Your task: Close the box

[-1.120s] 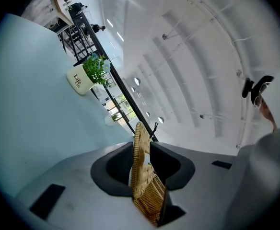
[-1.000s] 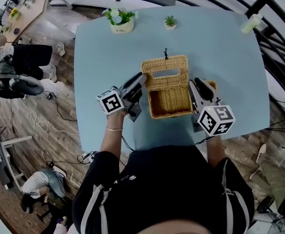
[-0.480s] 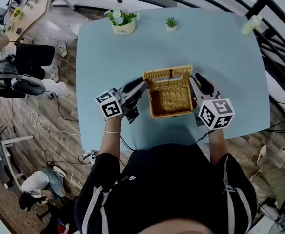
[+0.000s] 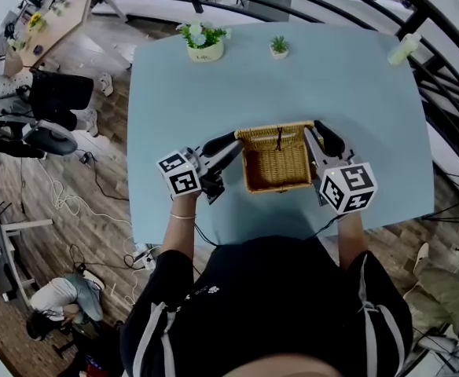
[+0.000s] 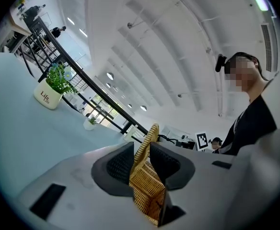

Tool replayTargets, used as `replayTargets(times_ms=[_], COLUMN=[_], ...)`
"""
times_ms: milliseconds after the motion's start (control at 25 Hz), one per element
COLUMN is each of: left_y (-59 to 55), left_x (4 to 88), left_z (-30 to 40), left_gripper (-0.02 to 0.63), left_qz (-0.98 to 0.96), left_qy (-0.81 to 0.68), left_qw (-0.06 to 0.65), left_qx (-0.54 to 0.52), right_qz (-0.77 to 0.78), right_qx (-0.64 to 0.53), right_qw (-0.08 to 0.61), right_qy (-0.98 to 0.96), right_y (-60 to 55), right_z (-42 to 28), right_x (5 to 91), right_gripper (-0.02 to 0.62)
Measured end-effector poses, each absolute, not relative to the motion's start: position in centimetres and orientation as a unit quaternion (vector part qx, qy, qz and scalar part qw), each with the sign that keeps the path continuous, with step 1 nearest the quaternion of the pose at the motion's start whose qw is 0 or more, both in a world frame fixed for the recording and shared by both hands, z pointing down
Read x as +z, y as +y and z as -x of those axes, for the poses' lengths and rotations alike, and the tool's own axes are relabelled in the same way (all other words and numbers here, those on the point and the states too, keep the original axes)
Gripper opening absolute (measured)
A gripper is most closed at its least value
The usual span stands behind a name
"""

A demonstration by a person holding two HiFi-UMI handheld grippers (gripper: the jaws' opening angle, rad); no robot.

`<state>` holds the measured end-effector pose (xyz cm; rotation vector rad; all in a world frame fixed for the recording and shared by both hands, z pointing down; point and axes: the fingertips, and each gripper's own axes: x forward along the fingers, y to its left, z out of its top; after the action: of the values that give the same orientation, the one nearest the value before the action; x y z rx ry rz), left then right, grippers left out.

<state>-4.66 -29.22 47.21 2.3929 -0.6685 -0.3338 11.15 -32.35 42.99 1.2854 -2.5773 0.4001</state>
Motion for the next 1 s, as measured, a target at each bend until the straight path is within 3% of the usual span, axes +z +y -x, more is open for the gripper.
replayTargets(times_ms=[1000], left_y=[-25.7], left_x=[47.0], left_z=[3.4], left_gripper=[0.166], left_qz=[-0.892], left_qy=[-0.354], left_qw=[0.268], left_qx=[-0.083], right_qz=[-0.416], right_qx=[0.175], right_qw=[0.099], right_qy=[-0.887], right_y=[-27.4], right_z=[-12.5], right_x=[43.8], right_gripper=[0.108])
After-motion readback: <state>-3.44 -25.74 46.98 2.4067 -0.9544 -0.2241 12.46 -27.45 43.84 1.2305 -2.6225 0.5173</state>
